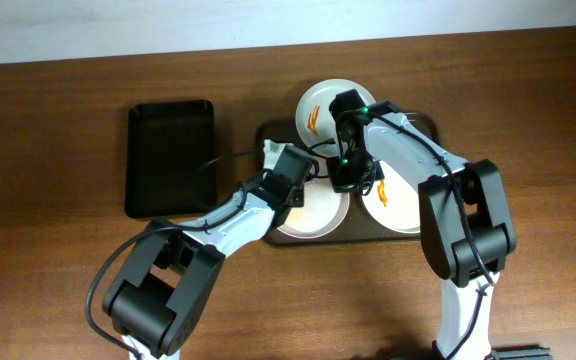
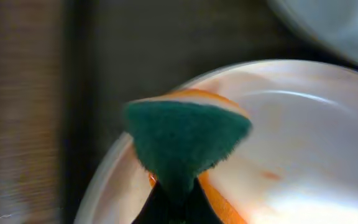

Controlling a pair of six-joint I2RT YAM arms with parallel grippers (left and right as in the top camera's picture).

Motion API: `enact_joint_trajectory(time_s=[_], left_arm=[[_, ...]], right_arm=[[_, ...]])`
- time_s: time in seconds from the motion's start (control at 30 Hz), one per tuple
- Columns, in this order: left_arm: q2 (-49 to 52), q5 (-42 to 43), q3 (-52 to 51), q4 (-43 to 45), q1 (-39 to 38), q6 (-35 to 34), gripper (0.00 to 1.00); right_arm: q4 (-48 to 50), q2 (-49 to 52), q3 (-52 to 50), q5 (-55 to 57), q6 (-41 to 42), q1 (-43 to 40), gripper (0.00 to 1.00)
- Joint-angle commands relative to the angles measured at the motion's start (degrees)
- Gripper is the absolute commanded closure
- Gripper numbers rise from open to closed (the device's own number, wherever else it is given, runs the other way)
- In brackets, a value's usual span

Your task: Clean dirty plates on tray and stack at the side

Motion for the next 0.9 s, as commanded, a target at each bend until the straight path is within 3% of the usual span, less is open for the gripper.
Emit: enact_joint_trajectory(time_s=[0.0, 0.1, 0.2, 0.23, 0.4, 0.53, 0.7, 0.8, 0.87], left_arm=[[0.81, -13.9, -0.39, -1.31, 0.66, 3.85, 1.0], [-2.95, -10.95, -0.39, -1.88, 0.33, 3.78, 1.0], [-3.52, 11.54, -0.44, 3.91, 0.33, 3.74, 1.0], [-3.23, 14.86, -0.44, 6.05, 0.22, 3.1, 1.0], [1.38, 18.45, -0.44, 5.35, -0.42, -0.35, 1.0], [1.57, 16.02, -0.42, -3.15, 0.13, -0.31, 1.0], [0.42, -4.63, 1.6, -13.0, 0.22, 1.27, 1.0], [-0.5, -11.89, 3.65, -12.17, 0.22, 5.31, 1.0], [-0.5, -11.02, 4.09, -6.67, 0.22, 5.31, 1.0]], right_arm=[[-0.48, 0.9, -1.01, 1.81, 0.07, 0.33, 0.96], [-0.48, 0.9, -1.01, 1.81, 0.07, 0.33, 0.96], [-0.39, 0.9, -1.01, 1.79, 0.07, 0.33, 0.96], [-0.39, 0.9, -1.01, 1.79, 0.07, 0.33, 0.96], [-0.48, 0.9, -1.01, 1.79, 0.07, 0.33, 0.96], [-0.61, 0.9, -1.01, 1.81, 0.07, 0.33, 0.96], [-0.83, 0.9, -1.01, 1.81, 0.07, 0.33, 0.96], [-0.85, 0.9, -1.01, 1.81, 0.07, 0.33, 0.96], [-0.85, 0.9, -1.01, 1.81, 0.07, 0.31, 0.96]])
